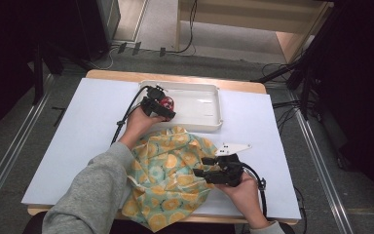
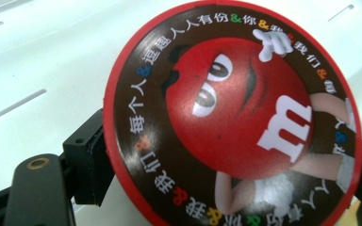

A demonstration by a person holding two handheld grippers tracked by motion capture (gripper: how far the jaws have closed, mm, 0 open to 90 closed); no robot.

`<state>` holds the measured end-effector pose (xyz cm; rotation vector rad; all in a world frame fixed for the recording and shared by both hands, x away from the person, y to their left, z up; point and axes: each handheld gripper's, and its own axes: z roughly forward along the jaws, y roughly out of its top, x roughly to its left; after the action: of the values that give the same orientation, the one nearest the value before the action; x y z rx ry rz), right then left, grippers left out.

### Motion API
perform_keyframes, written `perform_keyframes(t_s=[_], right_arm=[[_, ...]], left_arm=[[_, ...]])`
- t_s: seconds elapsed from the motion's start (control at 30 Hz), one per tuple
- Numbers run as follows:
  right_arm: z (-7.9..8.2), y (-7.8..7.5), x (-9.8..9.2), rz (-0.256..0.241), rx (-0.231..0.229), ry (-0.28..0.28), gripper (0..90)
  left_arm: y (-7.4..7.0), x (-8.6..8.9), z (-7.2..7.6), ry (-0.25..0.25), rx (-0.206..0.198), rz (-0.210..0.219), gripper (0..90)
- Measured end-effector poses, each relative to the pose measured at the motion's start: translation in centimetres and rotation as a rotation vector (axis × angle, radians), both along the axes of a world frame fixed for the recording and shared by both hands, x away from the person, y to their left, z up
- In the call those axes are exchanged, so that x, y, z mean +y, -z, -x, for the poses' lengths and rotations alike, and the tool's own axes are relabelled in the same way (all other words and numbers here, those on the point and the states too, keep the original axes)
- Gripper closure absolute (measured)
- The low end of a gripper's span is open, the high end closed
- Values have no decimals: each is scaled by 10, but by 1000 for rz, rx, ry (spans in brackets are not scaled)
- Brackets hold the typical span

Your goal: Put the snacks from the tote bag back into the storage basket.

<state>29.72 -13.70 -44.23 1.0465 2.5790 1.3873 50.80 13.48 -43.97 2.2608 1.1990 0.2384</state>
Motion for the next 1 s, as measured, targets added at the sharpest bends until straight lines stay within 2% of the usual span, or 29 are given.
perform_keyframes(t_s=[0.1,0.13,0.27,0.63,0.83,1.0], right_arm=[[0,0,0,1,0,0,445],[0,0,0,1,1,-1,445],[0,0,0,1,1,-1,445],[0,1,0,5,-1,-1,445],[0,1,1,5,1,1,445],[0,1,1,6,2,0,445]], left_arm=[[0,0,0,4,3,-1,140],[-1,1,1,3,3,26,132],[-5,3,1,7,-2,44,132],[-25,9,9,18,-19,60,141],[-39,15,15,34,-51,44,153],[-47,19,19,37,-58,48,167]])
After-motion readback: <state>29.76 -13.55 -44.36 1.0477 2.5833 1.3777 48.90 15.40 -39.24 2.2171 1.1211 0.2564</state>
